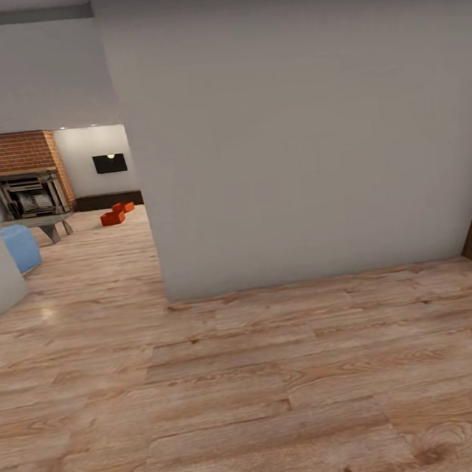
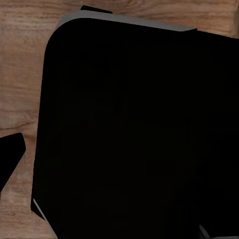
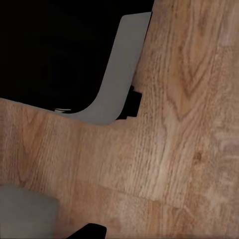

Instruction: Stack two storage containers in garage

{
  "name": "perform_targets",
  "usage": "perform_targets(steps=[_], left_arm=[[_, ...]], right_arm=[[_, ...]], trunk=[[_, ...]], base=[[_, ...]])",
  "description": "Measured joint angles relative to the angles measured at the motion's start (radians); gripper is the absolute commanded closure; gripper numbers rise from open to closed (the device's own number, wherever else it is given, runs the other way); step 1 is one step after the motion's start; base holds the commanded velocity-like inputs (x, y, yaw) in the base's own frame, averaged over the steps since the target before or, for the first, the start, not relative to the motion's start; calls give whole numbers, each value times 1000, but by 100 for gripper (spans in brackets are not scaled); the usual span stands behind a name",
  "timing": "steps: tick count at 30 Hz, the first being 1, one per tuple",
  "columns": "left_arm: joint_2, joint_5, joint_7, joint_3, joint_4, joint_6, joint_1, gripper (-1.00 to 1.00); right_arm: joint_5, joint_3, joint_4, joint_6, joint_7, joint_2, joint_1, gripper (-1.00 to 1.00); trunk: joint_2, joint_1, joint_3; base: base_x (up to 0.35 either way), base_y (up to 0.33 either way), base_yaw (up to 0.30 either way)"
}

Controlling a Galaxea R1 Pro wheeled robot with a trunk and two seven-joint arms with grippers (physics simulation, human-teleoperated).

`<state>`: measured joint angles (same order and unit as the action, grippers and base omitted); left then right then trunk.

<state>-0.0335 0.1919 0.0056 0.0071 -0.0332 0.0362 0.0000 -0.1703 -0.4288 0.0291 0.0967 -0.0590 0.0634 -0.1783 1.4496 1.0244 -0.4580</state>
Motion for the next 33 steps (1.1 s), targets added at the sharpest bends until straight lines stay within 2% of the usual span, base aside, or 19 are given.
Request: perform_targets(steps=[7, 33], left_arm=[[0, 0, 0, 0, 0, 0, 0, -100], [0, 0, 0, 0, 0, 0, 0, -100]], right_arm=[[-1, 1, 0, 5, 0, 1, 0, -100], [-2, 2, 0, 6, 0, 1, 0, -100]], trunk=[[0, 0, 0], [0, 0, 0]], base=[[325, 0, 80], [325, 0, 264]])
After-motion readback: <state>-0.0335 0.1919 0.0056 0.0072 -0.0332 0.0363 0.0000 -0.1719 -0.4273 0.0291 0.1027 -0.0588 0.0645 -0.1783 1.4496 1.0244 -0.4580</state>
